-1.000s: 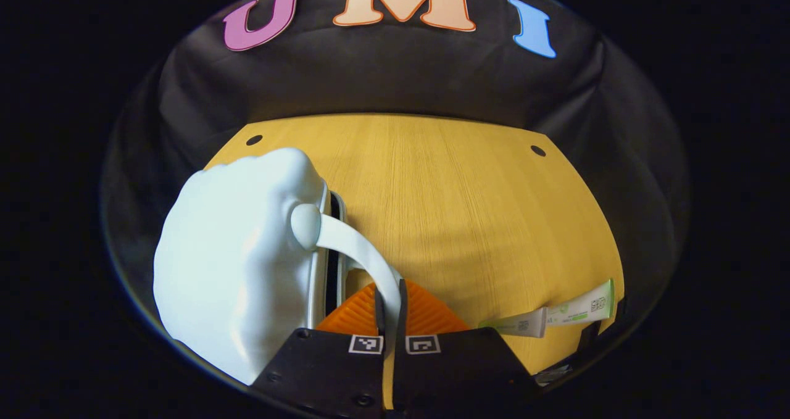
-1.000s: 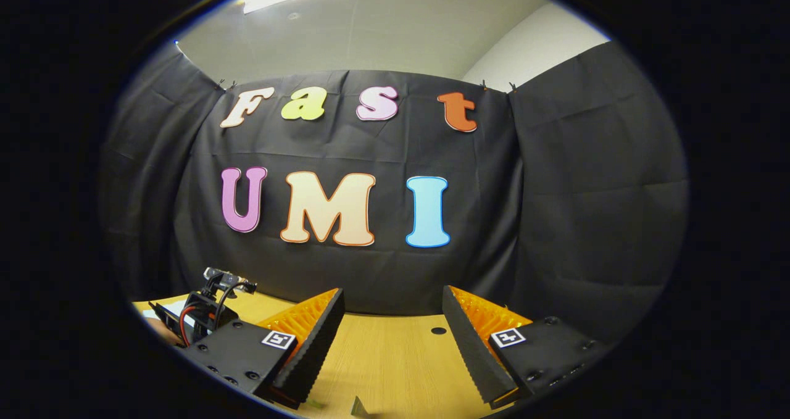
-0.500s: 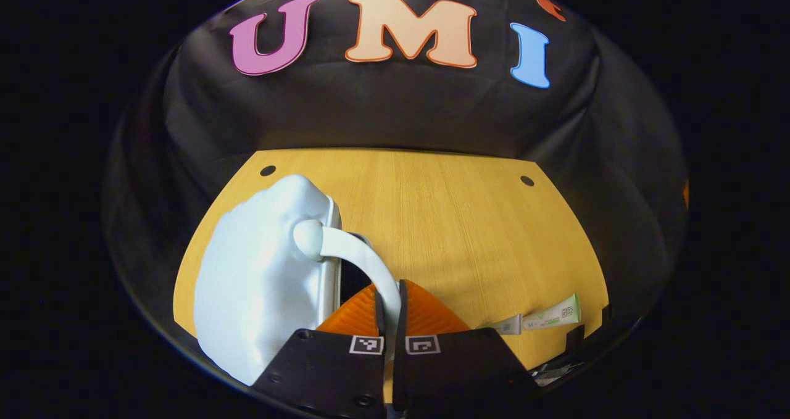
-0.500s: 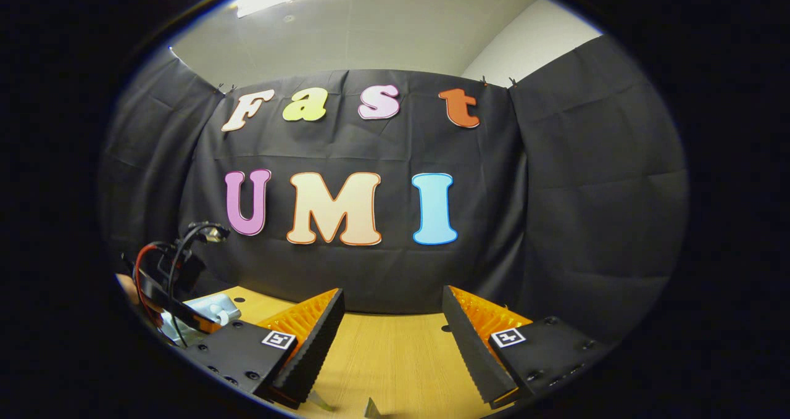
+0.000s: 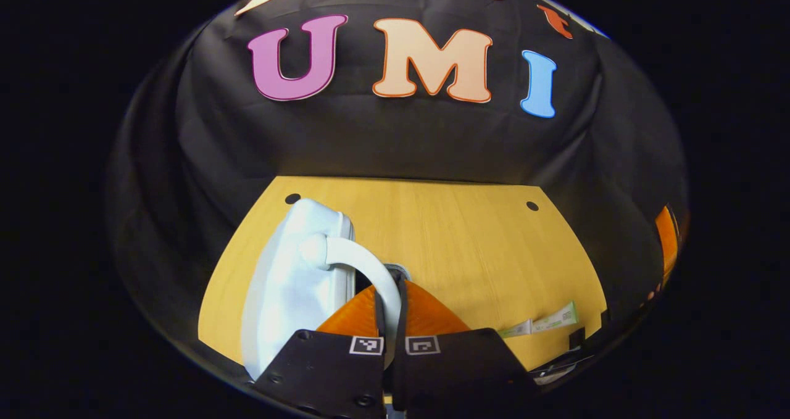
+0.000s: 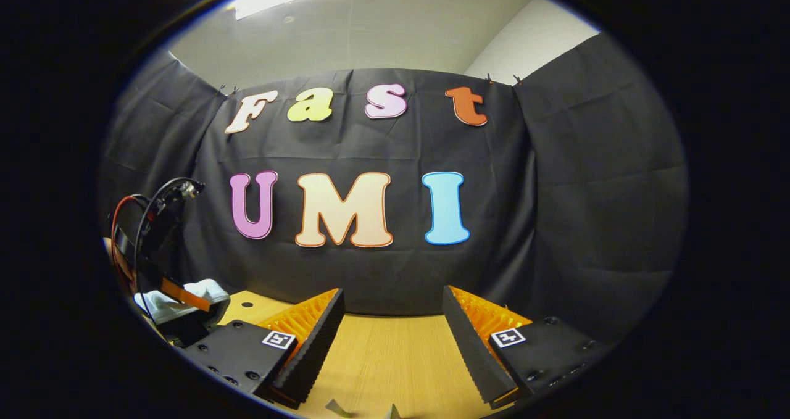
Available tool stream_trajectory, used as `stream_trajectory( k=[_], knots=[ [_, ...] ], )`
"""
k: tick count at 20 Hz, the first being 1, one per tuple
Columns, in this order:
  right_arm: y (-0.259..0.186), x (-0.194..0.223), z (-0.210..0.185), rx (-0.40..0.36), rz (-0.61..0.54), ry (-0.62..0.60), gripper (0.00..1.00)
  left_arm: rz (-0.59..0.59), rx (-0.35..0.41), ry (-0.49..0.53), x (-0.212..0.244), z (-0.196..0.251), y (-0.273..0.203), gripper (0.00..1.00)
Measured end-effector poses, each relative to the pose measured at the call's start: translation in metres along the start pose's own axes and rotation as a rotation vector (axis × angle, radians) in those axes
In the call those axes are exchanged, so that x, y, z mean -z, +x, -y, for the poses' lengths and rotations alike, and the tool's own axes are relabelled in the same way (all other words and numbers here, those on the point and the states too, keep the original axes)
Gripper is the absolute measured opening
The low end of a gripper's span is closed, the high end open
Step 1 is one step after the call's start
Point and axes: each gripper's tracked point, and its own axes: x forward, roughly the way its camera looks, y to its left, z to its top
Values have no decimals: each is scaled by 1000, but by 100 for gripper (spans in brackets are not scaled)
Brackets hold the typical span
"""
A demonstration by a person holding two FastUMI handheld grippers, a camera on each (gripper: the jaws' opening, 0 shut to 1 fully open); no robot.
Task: First open the suitcase, pack the skin care products into it, and then close the suitcase.
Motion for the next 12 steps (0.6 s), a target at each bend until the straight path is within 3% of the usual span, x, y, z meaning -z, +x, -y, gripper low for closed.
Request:
stream_trajectory(
  k=[12],
  knots=[
    [7,5,-62,39,14,22,98,132,-29,-53,-36,-122,-23,0]
  ],
)
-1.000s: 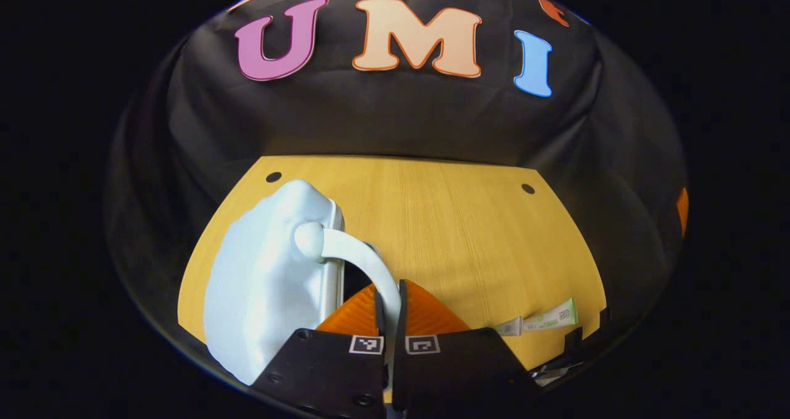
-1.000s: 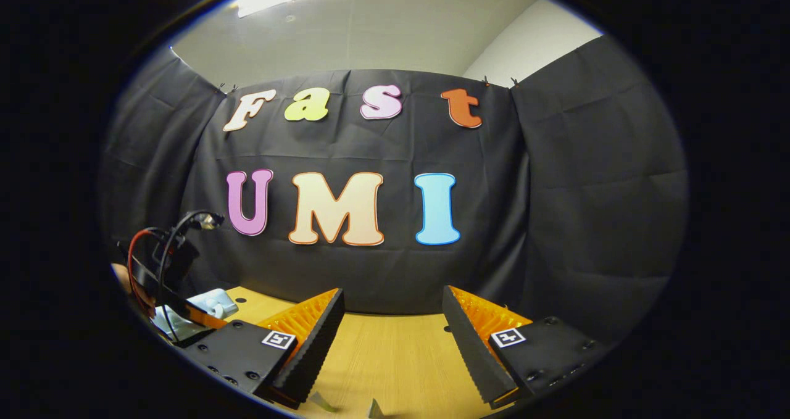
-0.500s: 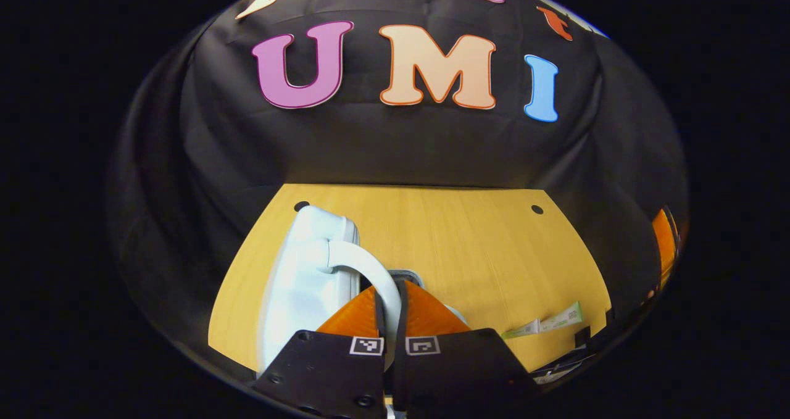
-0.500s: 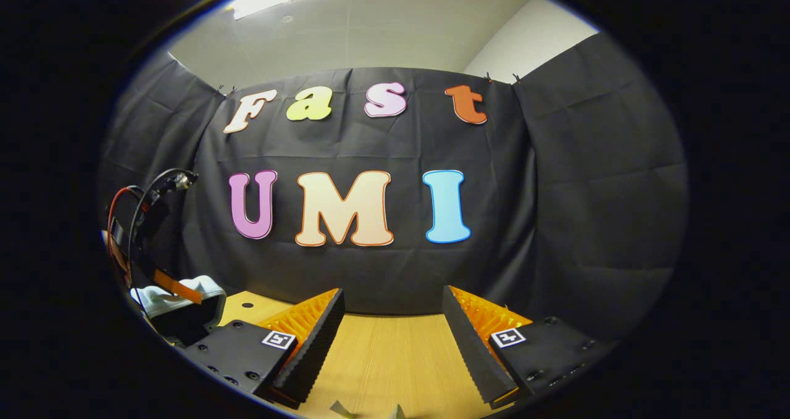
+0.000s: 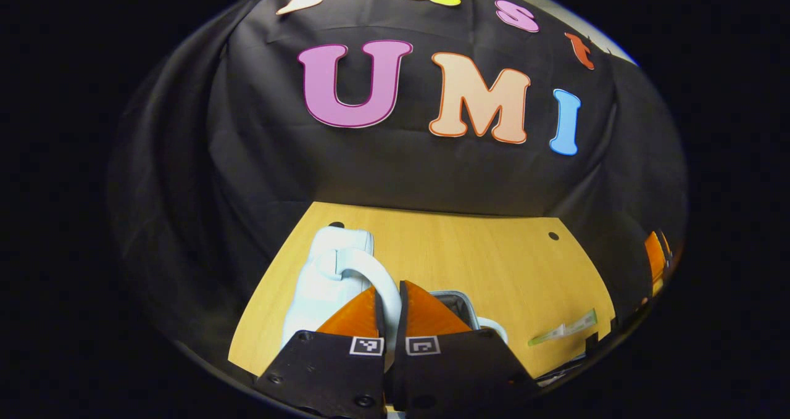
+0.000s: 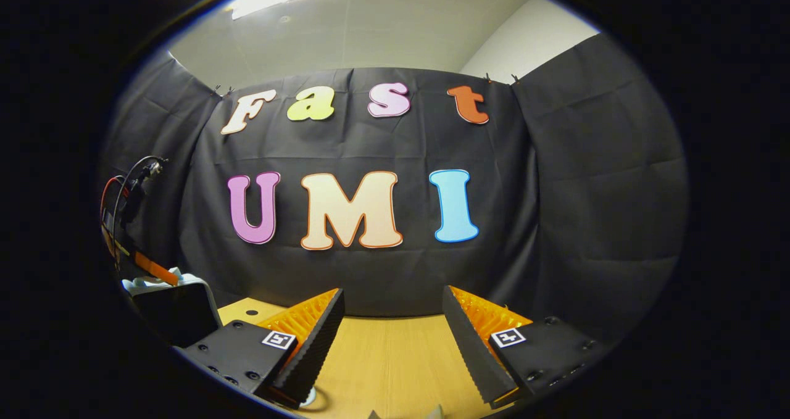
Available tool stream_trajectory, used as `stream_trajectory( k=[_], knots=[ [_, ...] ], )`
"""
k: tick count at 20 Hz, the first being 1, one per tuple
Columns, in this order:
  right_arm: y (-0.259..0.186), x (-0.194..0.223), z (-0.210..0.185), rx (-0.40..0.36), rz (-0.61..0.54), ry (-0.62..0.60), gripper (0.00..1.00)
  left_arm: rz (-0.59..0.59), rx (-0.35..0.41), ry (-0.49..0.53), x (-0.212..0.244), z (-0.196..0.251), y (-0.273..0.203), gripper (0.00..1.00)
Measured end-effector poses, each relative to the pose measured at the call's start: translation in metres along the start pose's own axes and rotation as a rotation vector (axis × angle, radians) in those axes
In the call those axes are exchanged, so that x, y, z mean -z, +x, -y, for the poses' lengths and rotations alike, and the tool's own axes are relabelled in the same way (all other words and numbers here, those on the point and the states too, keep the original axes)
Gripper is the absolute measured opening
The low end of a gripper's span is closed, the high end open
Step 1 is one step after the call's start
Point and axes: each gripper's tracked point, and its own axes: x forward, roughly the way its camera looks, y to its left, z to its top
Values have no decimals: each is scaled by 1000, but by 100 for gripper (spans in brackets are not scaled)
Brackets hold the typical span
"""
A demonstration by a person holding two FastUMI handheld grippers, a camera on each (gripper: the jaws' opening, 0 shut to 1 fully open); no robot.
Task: First open the suitcase, pack the skin care products into it, and then close the suitcase.
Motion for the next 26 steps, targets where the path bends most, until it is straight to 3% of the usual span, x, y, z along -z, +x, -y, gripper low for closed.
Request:
stream_trajectory(
  k=[7,11,18,22,24,26],
  knots=[
    [-11,1,-36,25,19,-34,98,30,-48,-31,-1,-87,0,0],
    [-15,4,-55,19,4,-52,98,44,-84,-118,7,-137,4,0],
    [-11,6,-75,5,-9,-73,100,17,-190,-260,46,-221,16,0],
    [-10,4,-84,-5,-9,-73,98,-22,-261,-268,73,-253,21,0],
    [-10,7,-86,-10,-12,-78,98,-35,-334,-257,89,-276,20,0],
    [-12,8,-85,-8,-16,-81,98,-51,-345,-302,98,-281,21,0]
  ],
)
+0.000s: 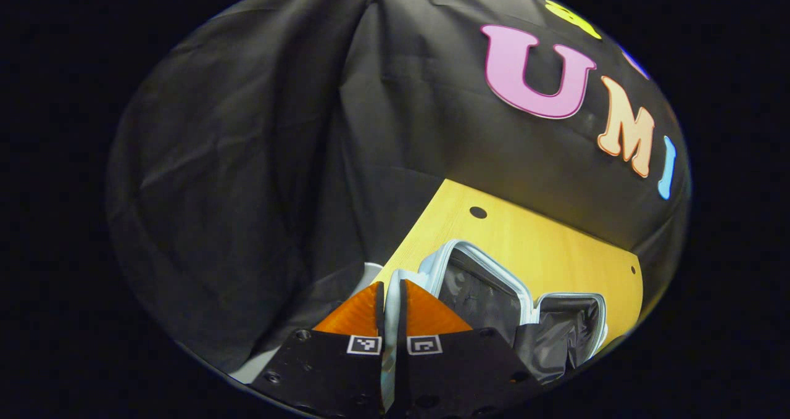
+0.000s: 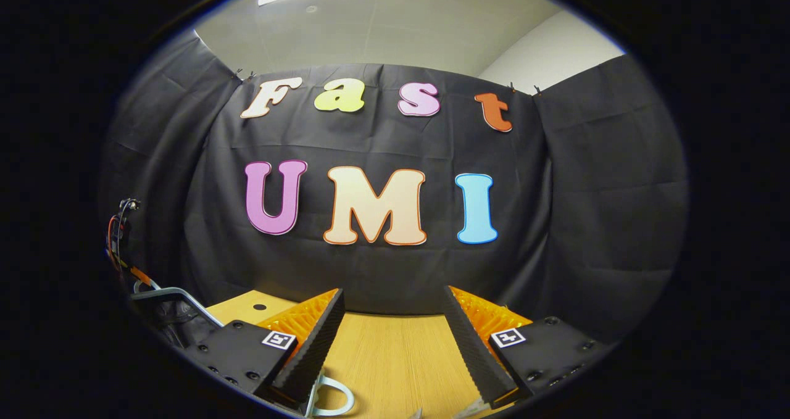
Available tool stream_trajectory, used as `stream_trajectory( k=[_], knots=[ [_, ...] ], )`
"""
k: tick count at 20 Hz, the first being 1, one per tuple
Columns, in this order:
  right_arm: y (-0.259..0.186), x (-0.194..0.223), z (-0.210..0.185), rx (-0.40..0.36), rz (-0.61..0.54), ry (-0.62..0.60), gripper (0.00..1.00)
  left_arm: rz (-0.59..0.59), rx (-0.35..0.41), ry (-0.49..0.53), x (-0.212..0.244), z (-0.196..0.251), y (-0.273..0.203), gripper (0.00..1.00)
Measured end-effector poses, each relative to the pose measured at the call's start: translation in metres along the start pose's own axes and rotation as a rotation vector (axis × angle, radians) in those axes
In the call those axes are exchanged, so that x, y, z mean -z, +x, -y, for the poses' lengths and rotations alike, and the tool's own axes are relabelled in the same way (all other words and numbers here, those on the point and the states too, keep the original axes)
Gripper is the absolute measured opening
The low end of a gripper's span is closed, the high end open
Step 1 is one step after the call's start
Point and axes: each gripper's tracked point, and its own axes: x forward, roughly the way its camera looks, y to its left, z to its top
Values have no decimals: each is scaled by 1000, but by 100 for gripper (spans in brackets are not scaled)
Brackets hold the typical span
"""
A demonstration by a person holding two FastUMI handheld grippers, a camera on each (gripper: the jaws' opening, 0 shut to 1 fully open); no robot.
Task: First open the suitcase, pack the skin care products into it, and then close the suitcase.
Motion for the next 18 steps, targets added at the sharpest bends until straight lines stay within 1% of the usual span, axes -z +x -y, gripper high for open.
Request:
stream_trajectory(
  k=[1,2,3,5,6,8,10,11,12,13,15,18],
  knots=[
    [-1,0,1,0,-2,1,98,1,-27,-16,3,-6,2,2],
    [0,0,2,1,-2,3,98,28,-58,-25,1,-14,6,8],
    [0,1,2,-1,-4,5,98,57,-57,-52,-2,-16,2,11],
    [3,0,3,-12,0,5,99,131,-18,-123,-15,3,-5,44],
    [4,-2,4,-21,1,4,98,176,-20,-133,-23,11,-12,60],
    [6,-6,7,-35,14,6,99,283,-37,-120,-41,17,-33,93],
    [7,-10,12,-52,25,21,96,390,-55,-95,-58,28,-50,94],
    [8,-12,17,-58,34,33,99,437,-66,-75,-65,40,-61,91],
    [10,-13,21,-62,39,45,96,472,-70,-50,-72,55,-69,92],
    [12,-13,26,-67,38,55,99,493,-71,-29,-76,69,-76,95],
    [14,-9,35,-74,25,63,100,526,-44,2,-80,101,-92,94],
    [17,-8,54,-72,16,56,98,559,-8,50,-81,145,-112,94]
  ],
)
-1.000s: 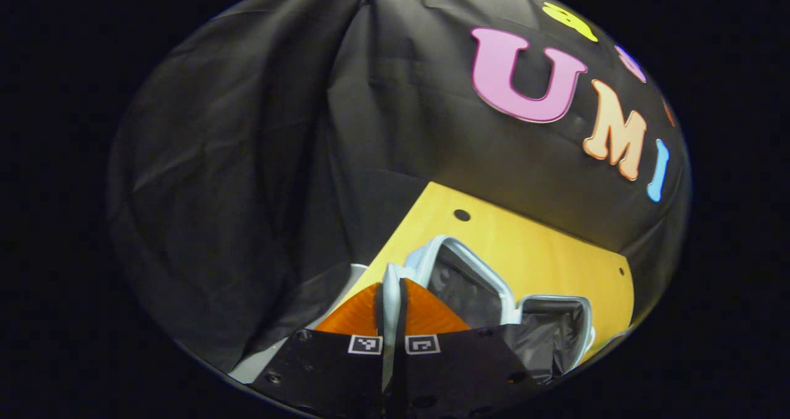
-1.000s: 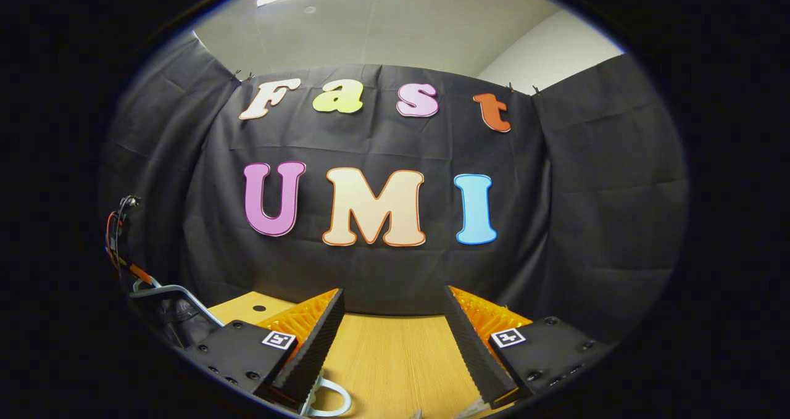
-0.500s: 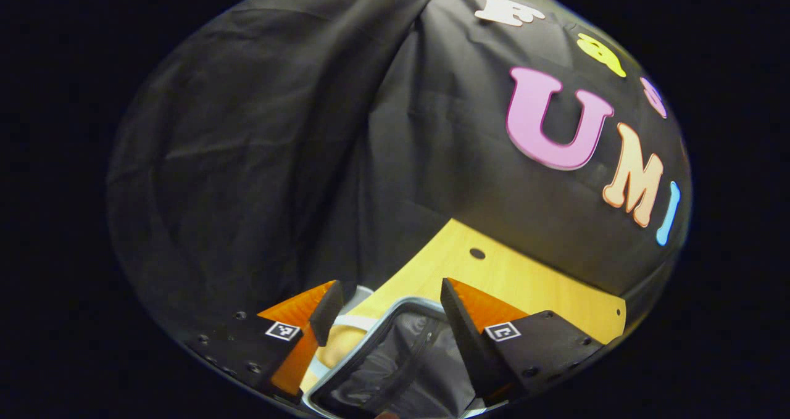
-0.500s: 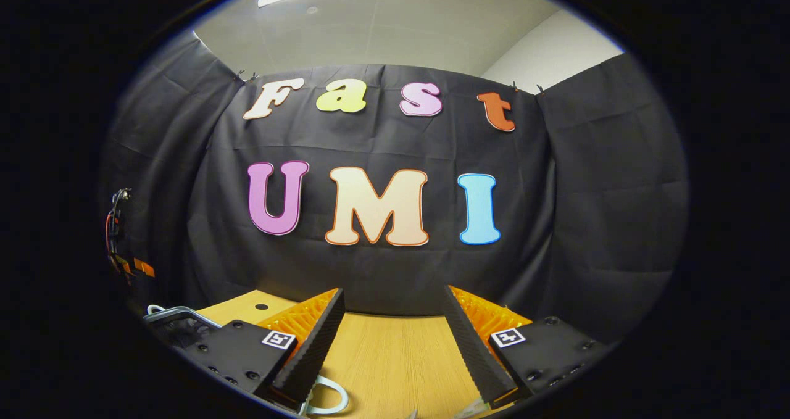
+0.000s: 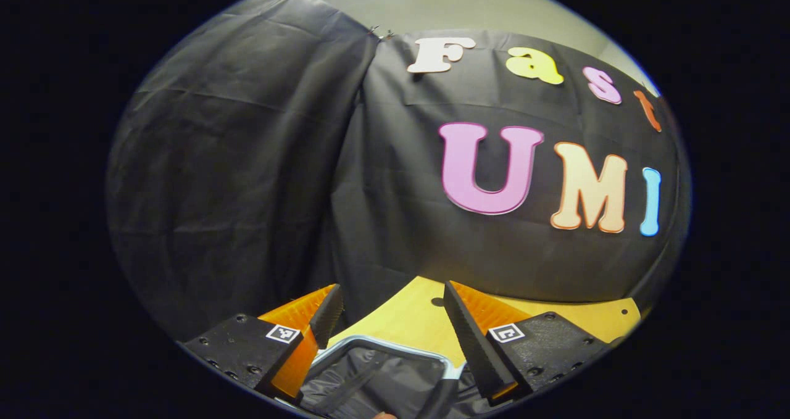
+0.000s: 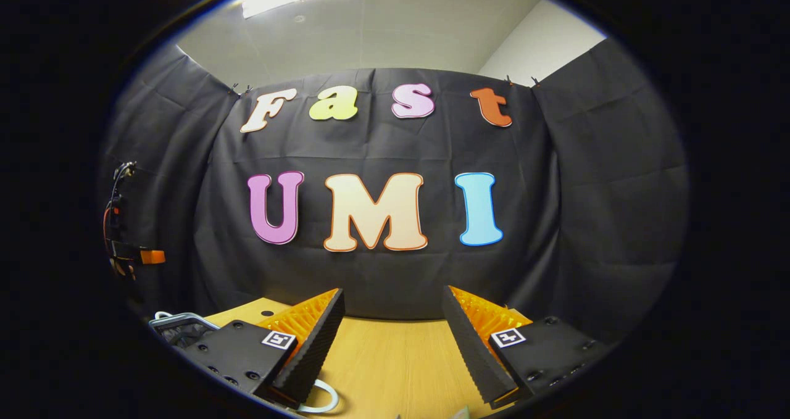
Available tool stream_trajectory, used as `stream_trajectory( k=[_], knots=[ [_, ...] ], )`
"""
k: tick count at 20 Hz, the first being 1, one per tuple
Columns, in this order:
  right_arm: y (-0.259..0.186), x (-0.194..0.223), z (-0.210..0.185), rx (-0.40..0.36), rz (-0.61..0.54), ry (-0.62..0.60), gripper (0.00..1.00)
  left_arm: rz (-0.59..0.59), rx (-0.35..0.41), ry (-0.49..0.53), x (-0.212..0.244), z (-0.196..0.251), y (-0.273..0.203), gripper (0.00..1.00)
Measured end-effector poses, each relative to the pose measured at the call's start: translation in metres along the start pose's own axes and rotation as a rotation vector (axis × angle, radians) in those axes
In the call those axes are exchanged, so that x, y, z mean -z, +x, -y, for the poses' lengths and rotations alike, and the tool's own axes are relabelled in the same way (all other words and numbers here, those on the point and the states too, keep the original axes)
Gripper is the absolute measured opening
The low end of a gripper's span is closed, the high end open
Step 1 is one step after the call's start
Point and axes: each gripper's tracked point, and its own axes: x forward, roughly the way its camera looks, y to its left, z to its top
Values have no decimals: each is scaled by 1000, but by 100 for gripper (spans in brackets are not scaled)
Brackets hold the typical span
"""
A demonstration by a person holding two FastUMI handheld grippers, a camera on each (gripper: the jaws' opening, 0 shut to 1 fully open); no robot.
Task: First open the suitcase, pack the skin care products into it, and then close the suitcase.
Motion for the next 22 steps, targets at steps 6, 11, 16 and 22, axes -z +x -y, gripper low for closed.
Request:
stream_trajectory(
  k=[6,11,16,22],
  knots=[
    [-4,-2,30,-15,1,-24,98,15,155,43,-4,103,-40,94],
    [-8,-2,55,-19,0,-26,98,4,224,40,2,160,-66,95],
    [-15,0,81,-20,-5,-26,99,-15,300,64,15,213,-93,95],
    [-24,6,108,-31,-19,-21,99,-53,411,81,37,279,-130,94]
  ],
)
